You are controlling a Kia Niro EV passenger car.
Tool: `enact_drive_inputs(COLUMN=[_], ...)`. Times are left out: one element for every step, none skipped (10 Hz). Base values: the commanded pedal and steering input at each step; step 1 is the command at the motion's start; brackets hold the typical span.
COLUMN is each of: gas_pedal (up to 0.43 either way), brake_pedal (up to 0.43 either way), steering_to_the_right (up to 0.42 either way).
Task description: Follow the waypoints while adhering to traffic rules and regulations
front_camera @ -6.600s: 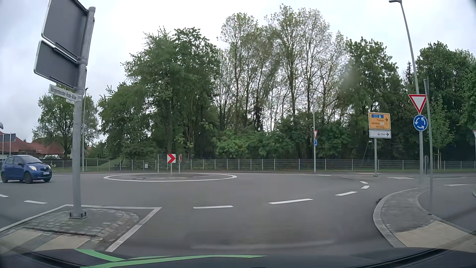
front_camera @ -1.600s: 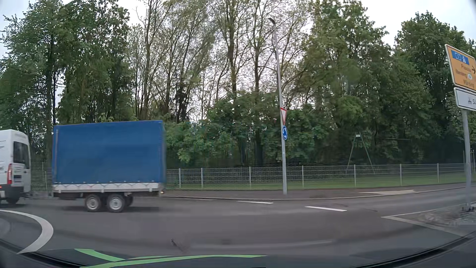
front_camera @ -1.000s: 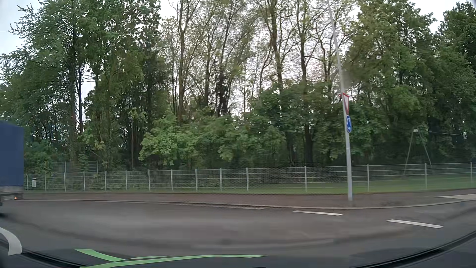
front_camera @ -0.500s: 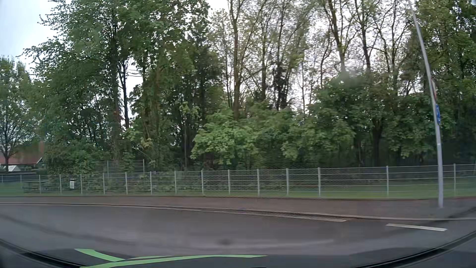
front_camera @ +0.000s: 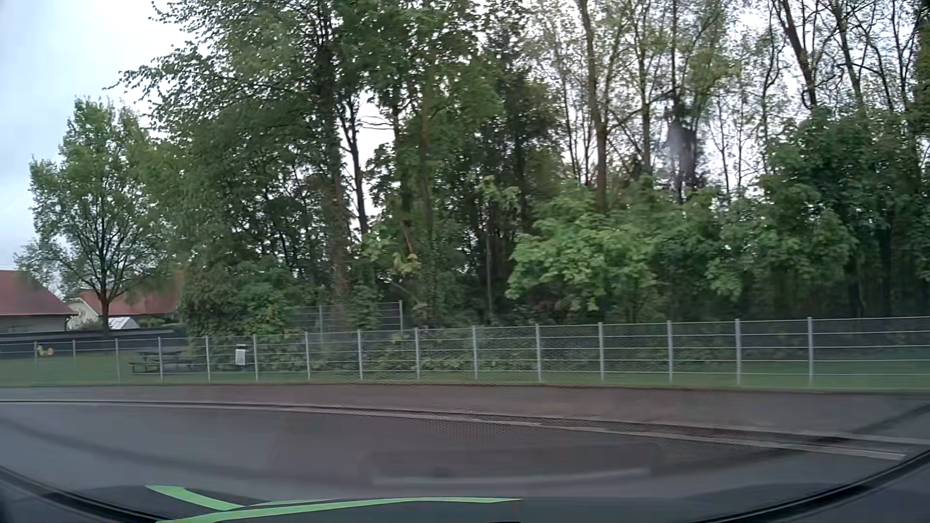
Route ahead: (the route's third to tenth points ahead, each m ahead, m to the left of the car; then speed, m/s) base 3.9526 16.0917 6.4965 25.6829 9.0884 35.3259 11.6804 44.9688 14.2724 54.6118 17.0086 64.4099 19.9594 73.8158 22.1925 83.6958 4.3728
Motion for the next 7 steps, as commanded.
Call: enact_drive_inputs(gas_pedal=[0.059,0.059,0.059,0.059,0.067,0.067,0.067], brake_pedal=[0.0,0.0,0.0,0.0,0.0,0.0,0.0], steering_to_the_right=[-0.447,-0.45,-0.471,-0.512,-0.556,-0.584,-0.607])
